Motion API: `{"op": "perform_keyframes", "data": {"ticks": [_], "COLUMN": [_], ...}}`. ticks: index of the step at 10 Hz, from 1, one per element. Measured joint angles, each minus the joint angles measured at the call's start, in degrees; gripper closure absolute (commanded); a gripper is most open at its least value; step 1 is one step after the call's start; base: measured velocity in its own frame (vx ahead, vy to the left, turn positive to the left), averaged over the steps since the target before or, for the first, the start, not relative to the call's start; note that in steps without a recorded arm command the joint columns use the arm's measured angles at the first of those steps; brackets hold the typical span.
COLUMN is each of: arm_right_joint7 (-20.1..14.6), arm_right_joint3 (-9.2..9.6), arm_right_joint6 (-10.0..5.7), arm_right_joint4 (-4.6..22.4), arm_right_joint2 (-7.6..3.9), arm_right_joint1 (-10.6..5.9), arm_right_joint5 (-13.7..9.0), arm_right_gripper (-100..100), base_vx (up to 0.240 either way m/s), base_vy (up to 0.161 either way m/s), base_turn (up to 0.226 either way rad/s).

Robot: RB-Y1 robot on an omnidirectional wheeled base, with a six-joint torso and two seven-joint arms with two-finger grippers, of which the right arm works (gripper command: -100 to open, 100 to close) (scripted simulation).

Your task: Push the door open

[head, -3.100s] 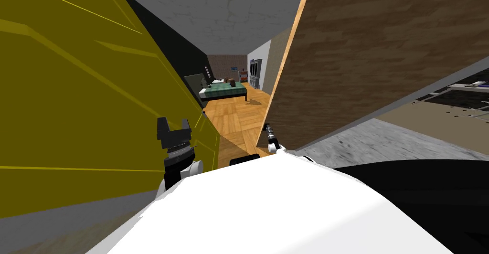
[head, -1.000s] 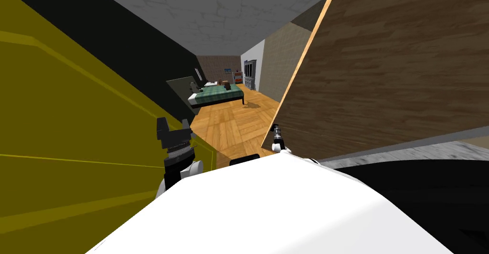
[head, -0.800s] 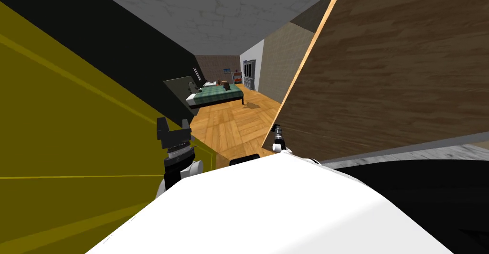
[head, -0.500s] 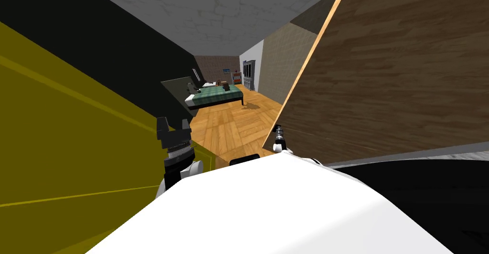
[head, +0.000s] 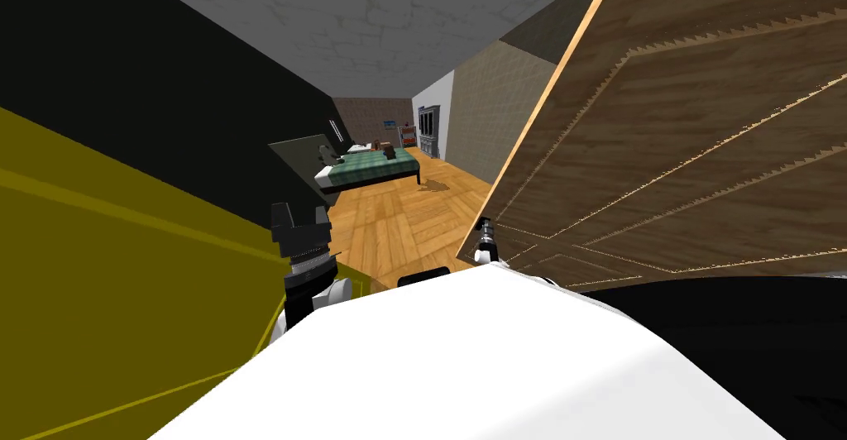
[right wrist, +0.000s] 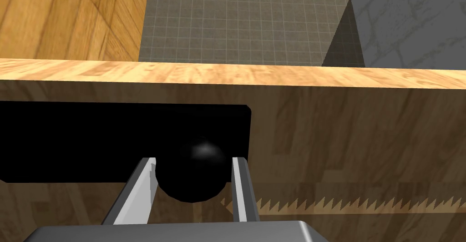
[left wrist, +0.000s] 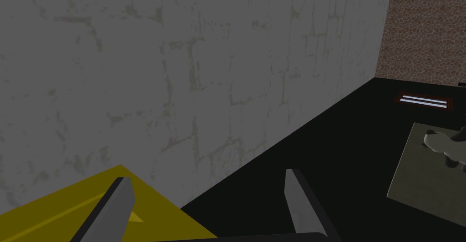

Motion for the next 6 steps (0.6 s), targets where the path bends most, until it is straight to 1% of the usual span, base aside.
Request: {"op": "perform_keyframes", "data": {"ticks": [1,2,3,4,5,6], "arm_right_joint7": [0.0,0.1,0.3,0.2,0.7,1.1], "arm_right_joint3": [-0.39,-0.87,-1.43,-1.95,-2.44,-2.98], "arm_right_joint6": [-0.60,-0.44,-0.80,-1.85,-1.09,-0.60], "arm_right_joint4": [1.4,0.9,1.4,3.1,0.9,0.6], "arm_right_joint2": [-0.33,-0.45,-0.59,-1.04,-0.74,-0.72], "arm_right_joint1": [-0.66,-0.29,-0.35,-0.95,0.16,0.28], "arm_right_joint5": [-0.3,-0.6,-1.0,-1.4,-1.7,-2.1], "arm_right_gripper": [100,100,100,100,100,100], "base_vx": [0.189,0.209,0.206,0.131,0.140,0.193], "base_vy": [-0.031,-0.017,-0.009,-0.020,-0.044,-0.037], "base_turn": [-0.024,-0.044,-0.053,-0.026,-0.030,-0.022]}}
